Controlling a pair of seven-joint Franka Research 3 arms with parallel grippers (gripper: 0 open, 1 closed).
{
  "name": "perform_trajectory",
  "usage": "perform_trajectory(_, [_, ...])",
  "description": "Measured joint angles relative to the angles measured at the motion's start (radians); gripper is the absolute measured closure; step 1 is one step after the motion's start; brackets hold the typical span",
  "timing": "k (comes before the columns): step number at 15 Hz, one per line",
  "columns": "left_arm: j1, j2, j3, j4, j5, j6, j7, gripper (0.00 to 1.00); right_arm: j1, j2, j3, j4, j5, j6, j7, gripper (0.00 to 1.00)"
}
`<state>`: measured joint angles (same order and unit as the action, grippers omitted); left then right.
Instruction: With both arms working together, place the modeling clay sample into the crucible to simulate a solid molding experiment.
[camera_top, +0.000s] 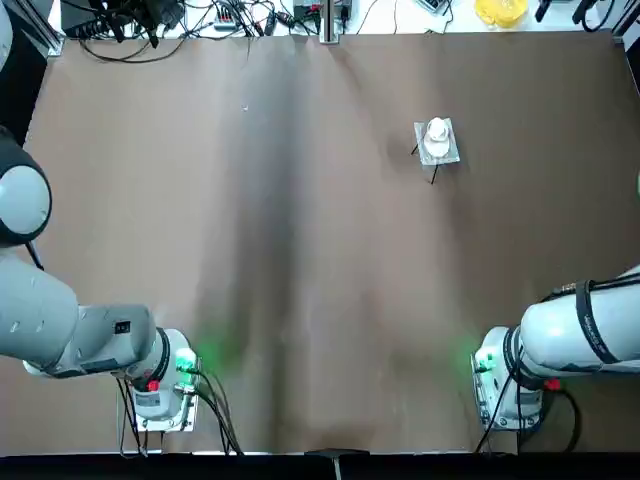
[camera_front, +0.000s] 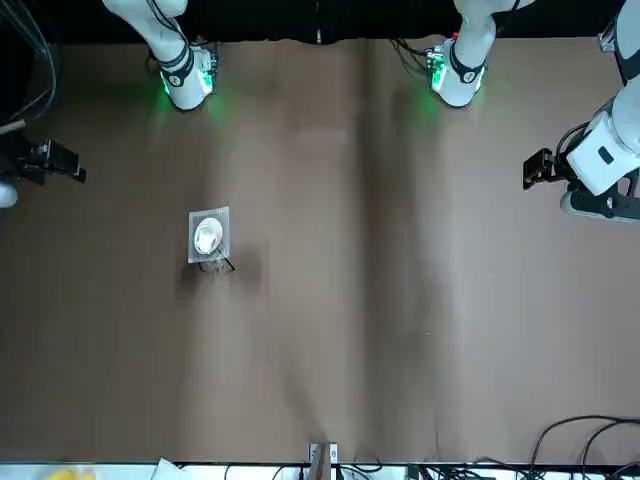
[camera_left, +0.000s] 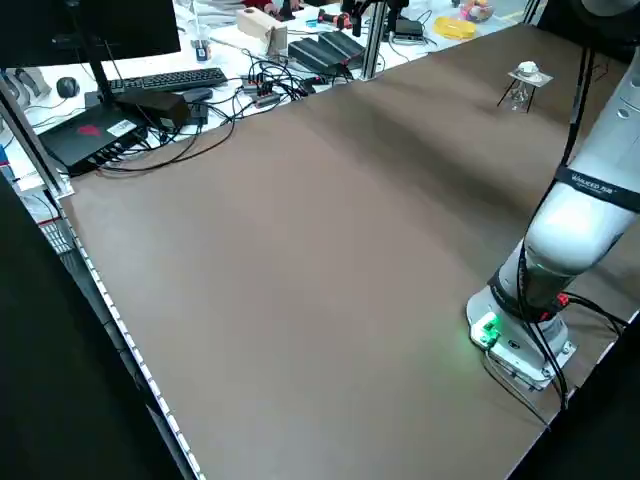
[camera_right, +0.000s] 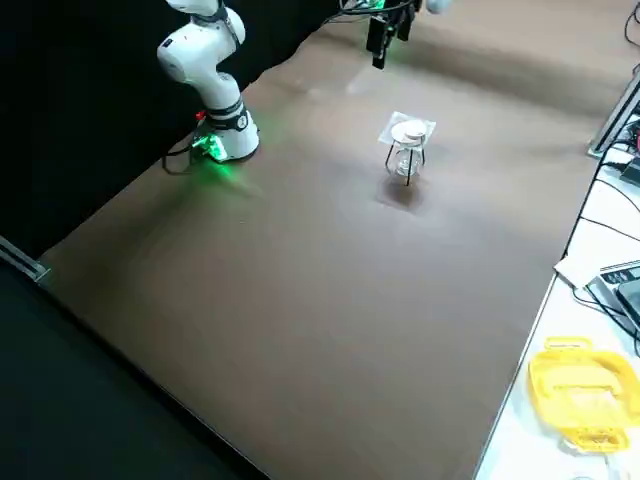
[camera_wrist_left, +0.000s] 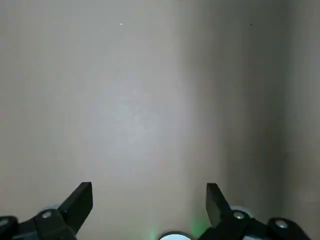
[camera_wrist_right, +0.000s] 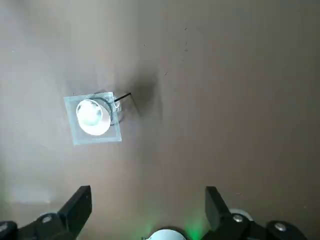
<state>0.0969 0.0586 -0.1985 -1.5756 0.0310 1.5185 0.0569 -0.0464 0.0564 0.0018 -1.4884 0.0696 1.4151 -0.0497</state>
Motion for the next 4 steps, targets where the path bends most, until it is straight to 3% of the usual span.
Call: perform_trajectory(4, [0.000,0.000,0.000,0.000,0.000,0.000,0.000,0.00,-0.005,-0.054,-0.006,-0.070,-0.001,0.040,-0.013,0.00])
